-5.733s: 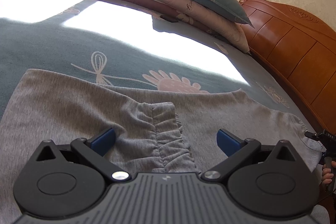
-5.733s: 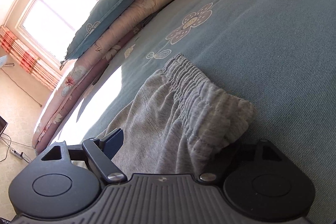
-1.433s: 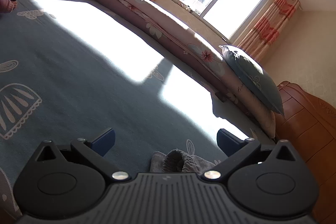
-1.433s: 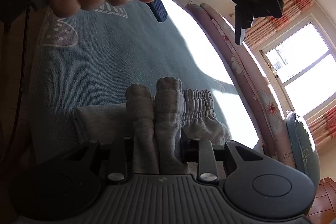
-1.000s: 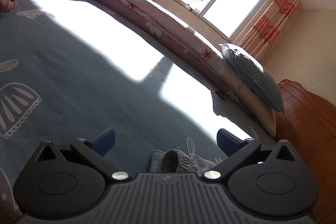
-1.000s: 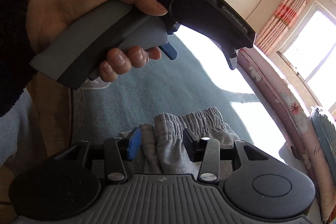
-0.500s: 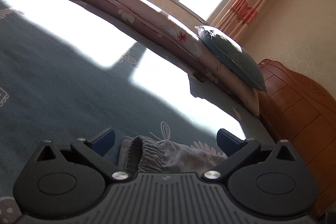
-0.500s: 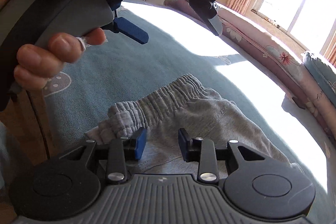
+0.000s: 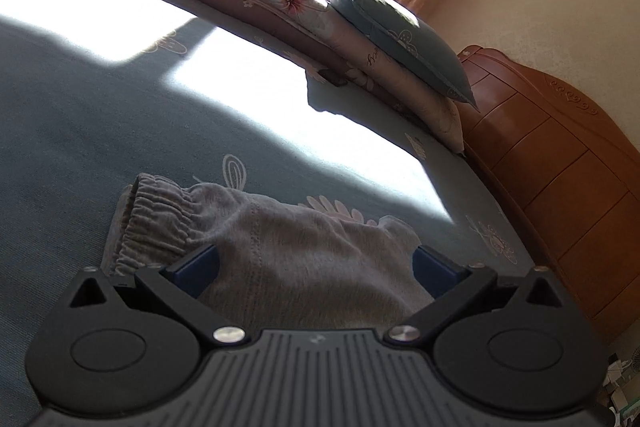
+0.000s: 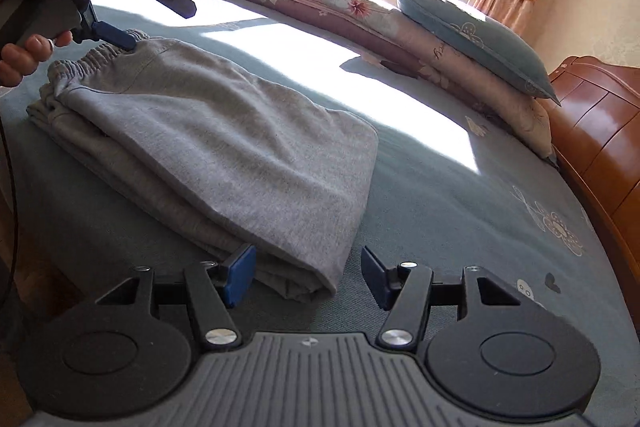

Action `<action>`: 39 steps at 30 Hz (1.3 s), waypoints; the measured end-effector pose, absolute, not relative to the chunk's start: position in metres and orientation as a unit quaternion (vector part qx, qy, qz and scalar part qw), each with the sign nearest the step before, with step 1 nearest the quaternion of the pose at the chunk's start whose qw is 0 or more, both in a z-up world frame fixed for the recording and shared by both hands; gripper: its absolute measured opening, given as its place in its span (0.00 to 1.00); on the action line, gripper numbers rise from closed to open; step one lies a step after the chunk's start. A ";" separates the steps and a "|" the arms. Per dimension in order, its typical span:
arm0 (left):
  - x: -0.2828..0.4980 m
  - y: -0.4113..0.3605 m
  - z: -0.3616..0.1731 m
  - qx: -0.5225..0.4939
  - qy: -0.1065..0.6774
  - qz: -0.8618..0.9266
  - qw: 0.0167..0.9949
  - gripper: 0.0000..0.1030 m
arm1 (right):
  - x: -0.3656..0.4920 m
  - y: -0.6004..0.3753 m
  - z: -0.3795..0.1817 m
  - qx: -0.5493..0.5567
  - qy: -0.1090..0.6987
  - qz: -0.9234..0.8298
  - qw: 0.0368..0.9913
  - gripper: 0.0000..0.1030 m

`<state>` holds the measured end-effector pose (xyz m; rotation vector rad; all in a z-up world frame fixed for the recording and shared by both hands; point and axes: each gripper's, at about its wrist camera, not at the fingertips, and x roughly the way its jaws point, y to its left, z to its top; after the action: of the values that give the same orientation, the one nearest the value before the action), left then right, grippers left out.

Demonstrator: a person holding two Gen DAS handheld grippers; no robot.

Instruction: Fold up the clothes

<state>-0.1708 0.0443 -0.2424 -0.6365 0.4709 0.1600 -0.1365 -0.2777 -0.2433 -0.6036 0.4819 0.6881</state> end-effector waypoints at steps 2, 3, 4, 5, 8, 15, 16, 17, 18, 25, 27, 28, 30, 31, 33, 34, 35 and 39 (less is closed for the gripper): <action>-0.172 0.036 -0.237 -0.302 0.224 0.053 0.925 0.99 | -0.138 -0.280 -0.251 -0.307 0.222 0.318 0.869 0.63; -0.173 0.028 -0.234 -0.293 0.223 0.032 0.929 0.99 | -0.138 -0.277 -0.255 -0.319 0.213 0.311 0.869 0.64; -0.172 0.020 -0.232 -0.282 0.224 0.013 0.933 0.99 | -0.138 -0.274 -0.258 -0.332 0.206 0.305 0.868 0.64; -0.170 0.012 -0.232 -0.276 0.227 -0.003 0.934 0.99 | -0.138 -0.271 -0.262 -0.344 0.201 0.301 0.866 0.64; -0.165 -0.007 -0.235 -0.278 0.248 -0.062 0.926 0.99 | -0.139 -0.264 -0.273 -0.383 0.185 0.291 0.857 0.64; -0.153 -0.050 -0.253 -0.333 0.302 -0.224 0.865 0.99 | -0.142 -0.252 -0.283 -0.422 0.155 0.285 0.846 0.68; -0.152 -0.053 -0.256 -0.350 0.307 -0.243 0.851 0.99 | -0.143 -0.250 -0.285 -0.435 0.147 0.284 0.842 0.70; -0.151 -0.055 -0.259 -0.368 0.310 -0.259 0.838 0.99 | -0.145 -0.249 -0.287 -0.448 0.138 0.282 0.837 0.70; -0.151 -0.057 -0.262 -0.385 0.312 -0.276 0.824 0.99 | -0.147 -0.247 -0.289 -0.461 0.129 0.281 0.832 0.70; -0.138 -0.070 -0.290 -0.443 0.351 -0.295 0.770 0.99 | -0.138 -0.257 -0.276 -0.420 0.134 0.262 0.859 0.71; -0.132 -0.072 -0.300 -0.451 0.364 -0.283 0.764 0.99 | -0.137 -0.262 -0.275 -0.418 0.129 0.250 0.864 0.71; -0.129 -0.073 -0.304 -0.453 0.366 -0.279 0.763 0.99 | -0.136 -0.265 -0.275 -0.417 0.127 0.245 0.866 0.71; -0.126 -0.076 -0.312 -0.455 0.370 -0.268 0.764 0.99 | -0.135 -0.268 -0.274 -0.407 0.131 0.242 0.871 0.71; -0.124 -0.076 -0.315 -0.456 0.372 -0.260 0.766 0.99 | -0.134 -0.269 -0.274 -0.402 0.132 0.241 0.873 0.71; -0.121 -0.078 -0.321 -0.459 0.375 -0.249 0.766 0.99 | -0.133 -0.270 -0.274 -0.399 0.131 0.238 0.876 0.71; -0.120 -0.078 -0.324 -0.462 0.376 -0.246 0.764 0.99 | -0.134 -0.270 -0.273 -0.397 0.129 0.234 0.878 0.71; -0.120 -0.078 -0.325 -0.463 0.373 -0.244 0.766 0.99 | -0.133 -0.271 -0.272 -0.392 0.129 0.231 0.881 0.71; -0.123 -0.073 -0.321 -0.482 0.346 -0.249 0.765 0.99 | -0.128 -0.278 -0.269 -0.367 0.147 0.223 0.891 0.75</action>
<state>-0.1228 -0.0733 -0.3211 -1.0462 0.7528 -0.5418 -0.1277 -0.2776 -0.2685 -0.7626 0.3052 0.4626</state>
